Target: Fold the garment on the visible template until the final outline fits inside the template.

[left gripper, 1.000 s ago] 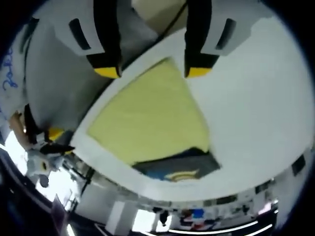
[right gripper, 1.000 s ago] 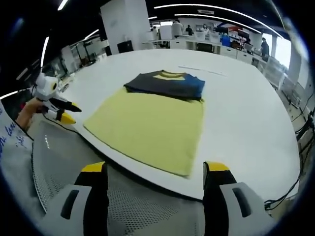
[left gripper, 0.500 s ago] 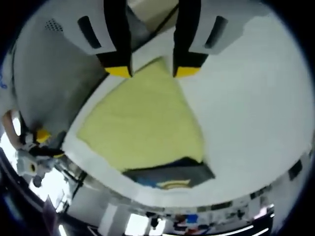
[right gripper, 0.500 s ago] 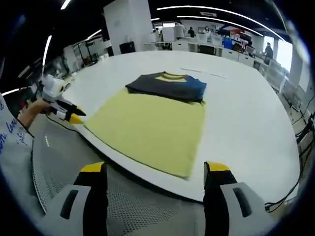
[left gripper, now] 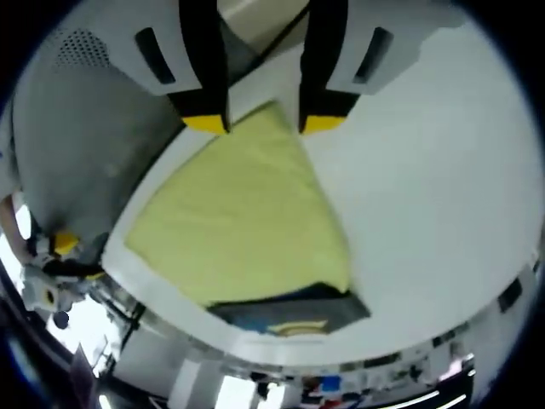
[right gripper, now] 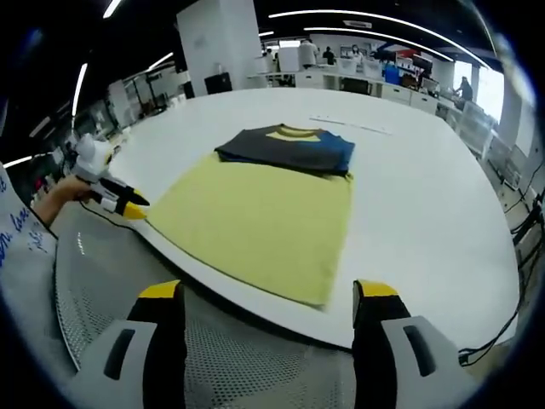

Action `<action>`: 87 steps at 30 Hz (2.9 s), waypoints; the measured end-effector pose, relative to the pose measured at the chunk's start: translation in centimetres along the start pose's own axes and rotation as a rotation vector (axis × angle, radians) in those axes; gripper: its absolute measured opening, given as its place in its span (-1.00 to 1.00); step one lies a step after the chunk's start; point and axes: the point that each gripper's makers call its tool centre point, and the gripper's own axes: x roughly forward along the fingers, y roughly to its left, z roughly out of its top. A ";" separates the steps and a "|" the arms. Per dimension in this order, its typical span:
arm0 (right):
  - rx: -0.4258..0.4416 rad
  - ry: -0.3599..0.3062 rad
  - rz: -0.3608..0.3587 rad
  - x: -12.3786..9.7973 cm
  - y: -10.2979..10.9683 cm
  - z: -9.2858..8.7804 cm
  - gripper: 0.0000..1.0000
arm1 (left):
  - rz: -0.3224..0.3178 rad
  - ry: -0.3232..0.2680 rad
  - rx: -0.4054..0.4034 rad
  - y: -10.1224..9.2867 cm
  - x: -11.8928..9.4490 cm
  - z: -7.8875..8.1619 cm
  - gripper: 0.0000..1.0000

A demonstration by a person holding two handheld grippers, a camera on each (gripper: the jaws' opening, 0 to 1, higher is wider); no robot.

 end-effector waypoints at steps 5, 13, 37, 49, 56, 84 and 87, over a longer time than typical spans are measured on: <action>-0.002 0.000 -0.002 0.0 -0.1 0.1 0.61 | 0.011 0.001 0.002 0.1 0.1 0.0 -0.48; -0.015 0.034 -0.013 0.2 -0.3 -0.4 0.61 | 0.020 0.023 0.017 0.4 0.5 -0.1 -0.57; -0.033 0.088 -0.040 1.7 -1.4 -0.5 0.59 | 0.062 0.081 0.118 0.8 0.9 -0.3 -0.83; -0.028 0.153 -0.028 3.5 -2.3 -1.8 0.41 | 0.052 0.096 0.116 0.7 0.9 -0.3 -0.89; -0.017 0.164 -0.035 4.1 -3.0 -1.7 0.22 | 0.036 0.104 0.133 0.5 1.0 -0.3 -0.94; -0.048 0.231 -0.100 6.3 -5.7 -3.8 -0.46 | 0.032 0.134 0.151 0.6 1.1 -0.3 -0.94; -0.029 0.225 -0.110 6.5 -6.1 -3.8 -0.58 | 0.032 0.135 0.147 0.6 1.1 -0.3 -0.94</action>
